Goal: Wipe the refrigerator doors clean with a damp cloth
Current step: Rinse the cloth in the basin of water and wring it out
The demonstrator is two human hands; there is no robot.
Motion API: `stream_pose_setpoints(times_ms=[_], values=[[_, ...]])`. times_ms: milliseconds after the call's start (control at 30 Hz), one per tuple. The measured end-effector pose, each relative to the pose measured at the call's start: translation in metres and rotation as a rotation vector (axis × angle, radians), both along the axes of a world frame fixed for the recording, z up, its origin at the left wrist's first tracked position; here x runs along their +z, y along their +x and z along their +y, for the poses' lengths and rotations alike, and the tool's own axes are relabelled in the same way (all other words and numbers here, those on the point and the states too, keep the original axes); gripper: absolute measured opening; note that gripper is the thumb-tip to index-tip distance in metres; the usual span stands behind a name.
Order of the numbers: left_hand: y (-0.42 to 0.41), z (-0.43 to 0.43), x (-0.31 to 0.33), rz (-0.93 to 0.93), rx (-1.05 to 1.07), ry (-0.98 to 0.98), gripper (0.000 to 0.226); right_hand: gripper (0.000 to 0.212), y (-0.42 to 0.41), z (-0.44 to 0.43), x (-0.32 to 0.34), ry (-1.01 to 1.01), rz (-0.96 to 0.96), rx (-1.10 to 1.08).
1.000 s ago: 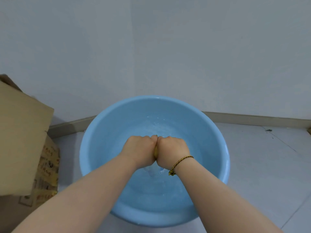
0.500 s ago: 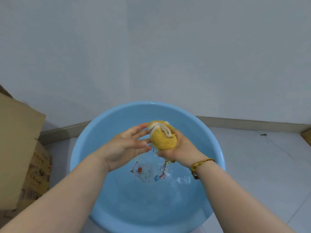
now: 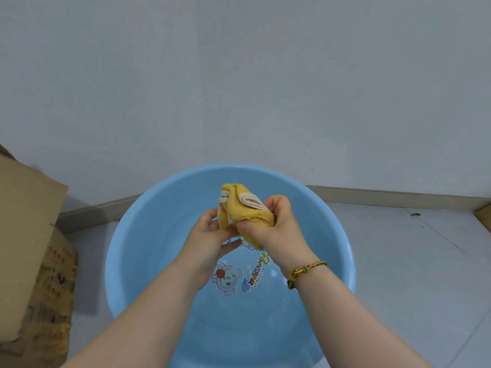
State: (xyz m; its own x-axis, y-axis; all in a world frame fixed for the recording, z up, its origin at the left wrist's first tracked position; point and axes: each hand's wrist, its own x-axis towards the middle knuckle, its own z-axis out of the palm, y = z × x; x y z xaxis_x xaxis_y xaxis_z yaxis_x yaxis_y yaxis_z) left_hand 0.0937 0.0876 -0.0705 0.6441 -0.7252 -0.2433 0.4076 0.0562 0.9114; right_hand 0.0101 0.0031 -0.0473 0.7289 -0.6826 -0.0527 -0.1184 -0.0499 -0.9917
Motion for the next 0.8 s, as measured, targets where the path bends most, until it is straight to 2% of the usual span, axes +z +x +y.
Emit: stream_pose_setpoints(times_ms=[100,167,200,300,433,500,600,800], values=[[-0.004,-0.005,0.0,-0.036,0.221,0.095,0.027,0.042,0.002,0.003,0.0,-0.02,-0.019,-0.076],[-0.006,-0.006,0.002,-0.082,0.317,0.128,0.011,0.043,0.004,0.001,0.0,-0.019,-0.025,-0.108],[-0.009,-0.006,0.007,-0.083,0.279,0.098,0.009,0.042,0.003,0.0,0.0,-0.019,-0.017,-0.114],[-0.012,-0.009,0.021,-0.056,0.124,0.034,0.022,0.04,0.005,-0.004,0.003,0.004,-0.014,-0.102],[-0.008,-0.01,0.058,-0.082,0.091,0.107,0.014,0.038,0.008,-0.004,0.027,-0.07,-0.025,-0.073],[-0.004,-0.006,0.088,-0.041,0.077,0.131,0.013,0.034,0.009,-0.003,0.054,-0.056,-0.007,-0.054],[0.0,0.0,0.145,-0.008,0.017,0.166,0.025,0.025,0.01,-0.002,0.114,0.011,-0.019,-0.021],[0.001,0.011,0.299,0.025,0.03,0.212,0.031,0.01,0.01,0.012,0.264,0.093,0.019,-0.011]])
